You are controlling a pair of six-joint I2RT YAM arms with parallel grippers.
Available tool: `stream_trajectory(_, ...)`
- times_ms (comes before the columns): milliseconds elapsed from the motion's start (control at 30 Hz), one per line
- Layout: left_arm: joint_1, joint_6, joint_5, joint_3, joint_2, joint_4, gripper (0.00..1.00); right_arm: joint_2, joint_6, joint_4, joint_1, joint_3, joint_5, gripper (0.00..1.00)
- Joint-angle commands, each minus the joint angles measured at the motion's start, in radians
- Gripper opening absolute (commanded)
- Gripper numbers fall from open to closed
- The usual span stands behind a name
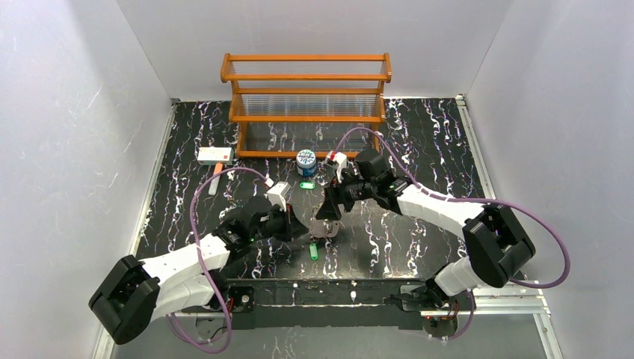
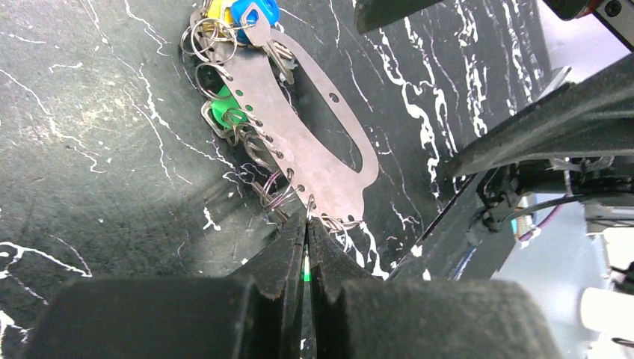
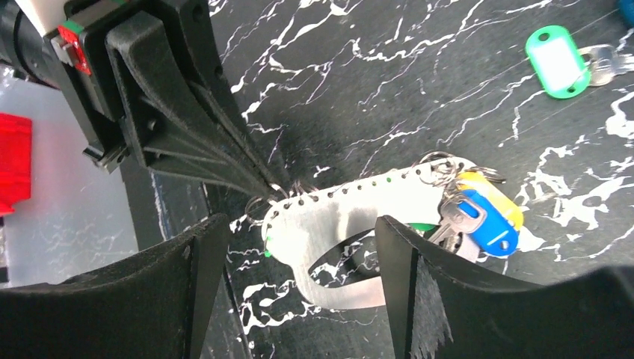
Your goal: Put the keys on the keyring
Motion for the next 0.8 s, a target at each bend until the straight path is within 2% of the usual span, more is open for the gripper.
stream_trajectory(0, -0.004, 0.134, -0.003, 0.062, -0.016, -0.093, 0.0, -0.031, -0.027, 0.064, -0.001, -0.027, -0.092, 0.8)
stream_trajectory(267, -0.004, 0.322, -0.01, 0.074, -0.134, -0.105, 0.0, -0.077, -0.066, 0.139, -0.001, -0.05, -0.087, 0.79)
stream_trajectory(533, -0.007, 0.544, 0.006, 0.061, -0.272, -0.092, 0.0, -0.26, -0.163, 0.554, 0.002, -0.307, -0.149, 0.77)
stream_trajectory(667, -0.008, 0.545, 0.002, 0.06, -0.287, -0.09, 0.0, -0.281, -0.241, 0.528, 0.031, -0.31, -0.171, 0.71)
stream_trajectory(767, -0.008, 0.506, -0.005, 0.076, -0.263, -0.1, 0.0, -0.277, -0.302, 0.478, 0.089, -0.286, -0.105, 0.68)
